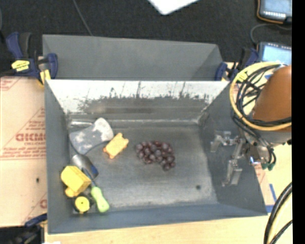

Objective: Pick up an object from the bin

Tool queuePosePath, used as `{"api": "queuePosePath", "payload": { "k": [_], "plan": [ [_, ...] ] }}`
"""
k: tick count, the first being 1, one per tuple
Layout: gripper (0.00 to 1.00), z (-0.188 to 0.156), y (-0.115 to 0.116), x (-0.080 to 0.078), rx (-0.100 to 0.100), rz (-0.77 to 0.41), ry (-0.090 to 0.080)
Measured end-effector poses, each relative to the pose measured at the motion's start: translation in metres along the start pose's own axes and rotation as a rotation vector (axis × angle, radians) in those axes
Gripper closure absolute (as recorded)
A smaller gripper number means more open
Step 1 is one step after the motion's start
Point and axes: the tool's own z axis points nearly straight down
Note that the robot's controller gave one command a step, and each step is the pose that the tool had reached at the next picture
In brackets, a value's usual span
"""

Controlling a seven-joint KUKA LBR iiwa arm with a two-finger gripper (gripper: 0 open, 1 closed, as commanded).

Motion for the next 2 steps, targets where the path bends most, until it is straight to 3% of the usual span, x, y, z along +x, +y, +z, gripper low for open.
{"api": "queuePosePath", "payload": {
  "k": [1,2],
  "plan": [
    [0.00,-0.004,0.001,-0.002,0.002,-0.003,-0.008],
    [0.00,0.035,0.015,-0.018,0.000,0.108,-0.011]
  ]
}}
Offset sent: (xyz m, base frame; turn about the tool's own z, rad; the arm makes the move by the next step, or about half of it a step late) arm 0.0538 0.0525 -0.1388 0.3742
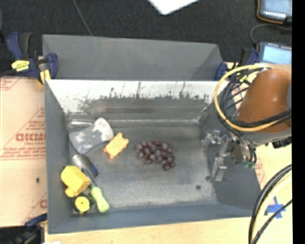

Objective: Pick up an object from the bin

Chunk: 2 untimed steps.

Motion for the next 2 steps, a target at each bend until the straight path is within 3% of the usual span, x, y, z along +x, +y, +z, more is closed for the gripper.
{"api": "queuePosePath", "payload": {
  "k": [1,2],
  "plan": [
    [0.00,0.025,0.060,-0.036,0.002,-0.053,-0.002],
    [0.00,0.038,0.082,-0.046,-0.002,0.112,-0.001]
  ]
}}
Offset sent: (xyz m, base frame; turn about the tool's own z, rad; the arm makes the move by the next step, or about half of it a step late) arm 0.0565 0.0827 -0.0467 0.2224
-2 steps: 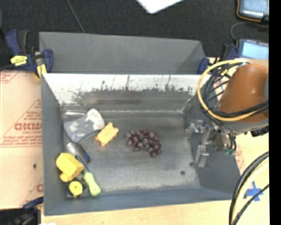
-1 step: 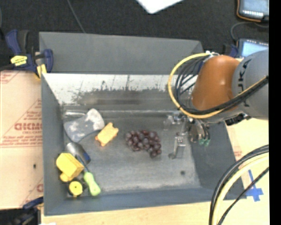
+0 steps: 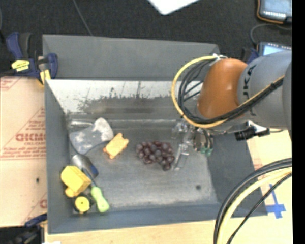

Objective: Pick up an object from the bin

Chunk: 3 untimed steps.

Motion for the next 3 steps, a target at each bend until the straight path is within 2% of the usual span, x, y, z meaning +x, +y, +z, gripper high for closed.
{"api": "queuePosePath", "payload": {
  "k": [1,2,3],
  "plan": [
    [0.00,0.042,0.032,0.004,0.003,0.047,-0.005],
    [1.00,0.066,0.034,-0.001,0.001,-0.062,-0.002],
    [1.00,0.066,0.034,-0.001,0.001,-0.063,-0.002]
  ]
}}
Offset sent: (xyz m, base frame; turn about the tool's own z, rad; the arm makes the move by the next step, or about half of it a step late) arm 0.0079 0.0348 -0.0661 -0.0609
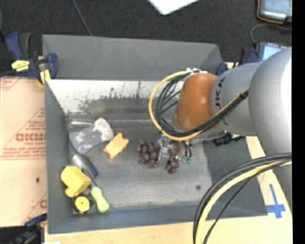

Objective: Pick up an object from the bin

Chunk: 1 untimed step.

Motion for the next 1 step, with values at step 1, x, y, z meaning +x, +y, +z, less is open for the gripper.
{"api": "queuePosePath", "payload": {
  "k": [1],
  "plan": [
    [1.00,-0.0028,-0.0002,0.0004,0.000,-0.001,0.000]
  ]
}}
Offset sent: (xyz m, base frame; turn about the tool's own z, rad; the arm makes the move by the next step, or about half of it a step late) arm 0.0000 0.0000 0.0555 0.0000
